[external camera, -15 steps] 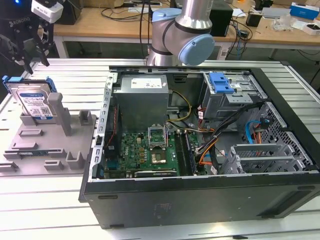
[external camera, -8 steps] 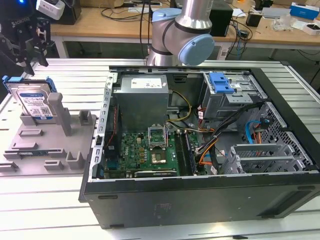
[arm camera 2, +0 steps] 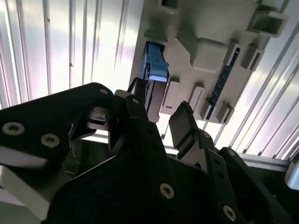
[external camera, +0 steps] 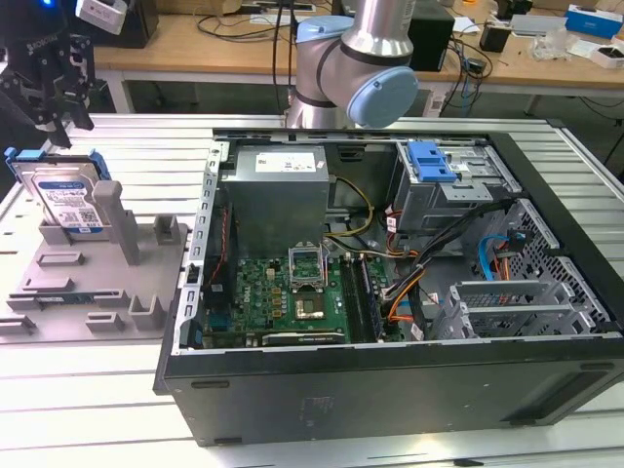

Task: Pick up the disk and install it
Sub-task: 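Pick up the disk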

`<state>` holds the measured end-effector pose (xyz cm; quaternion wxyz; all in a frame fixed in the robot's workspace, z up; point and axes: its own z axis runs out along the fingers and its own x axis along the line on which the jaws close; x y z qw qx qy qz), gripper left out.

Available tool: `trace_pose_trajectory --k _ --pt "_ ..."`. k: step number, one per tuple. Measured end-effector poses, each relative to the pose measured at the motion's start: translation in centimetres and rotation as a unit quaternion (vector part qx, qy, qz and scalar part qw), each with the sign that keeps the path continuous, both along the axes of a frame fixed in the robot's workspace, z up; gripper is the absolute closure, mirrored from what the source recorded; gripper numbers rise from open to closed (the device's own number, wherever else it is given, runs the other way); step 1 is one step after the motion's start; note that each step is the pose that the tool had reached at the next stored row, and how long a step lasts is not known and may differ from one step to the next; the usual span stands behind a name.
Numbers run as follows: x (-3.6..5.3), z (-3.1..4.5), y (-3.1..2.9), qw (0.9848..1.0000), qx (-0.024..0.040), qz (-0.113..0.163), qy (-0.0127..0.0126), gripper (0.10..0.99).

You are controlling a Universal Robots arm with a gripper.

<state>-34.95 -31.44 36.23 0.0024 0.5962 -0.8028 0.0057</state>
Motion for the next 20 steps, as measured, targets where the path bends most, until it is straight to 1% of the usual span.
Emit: trace_pose_trajectory --k 1,2,3,4,9,11,12,13,17,20 --pt "0.0 -0.03 -0.01 0.9999 0.0 0.011 -0.0053 0.604" --pt "0.02 -0.06 -0.01 0.9997 0.0001 0.025 -0.0078 0.604" --pt "0.01 -0.07 0.0 0.9993 0.0001 0.036 -0.008 0.604" --pt "0.0 -0.06 0.01 0.9991 -0.0009 0.041 -0.008 0.604" --pt "-0.01 -0.06 0.02 0.999 -0.0014 0.044 -0.0079 0.604" --pt "-0.01 -0.09 0.16 0.9976 -0.0012 0.069 -0.008 0.604" --pt "-0.13 -0.09 0.18 0.9974 -0.0012 0.071 -0.0079 0.604" --pt "-0.41 -0.11 0.21 0.9974 -0.0012 0.072 -0.0079 0.604" --pt "-2.26 -0.18 0.22 0.9974 -0.0012 0.072 -0.008 0.604" --pt "-3.18 -0.24 0.23 0.9974 -0.0012 0.072 -0.0079 0.604"
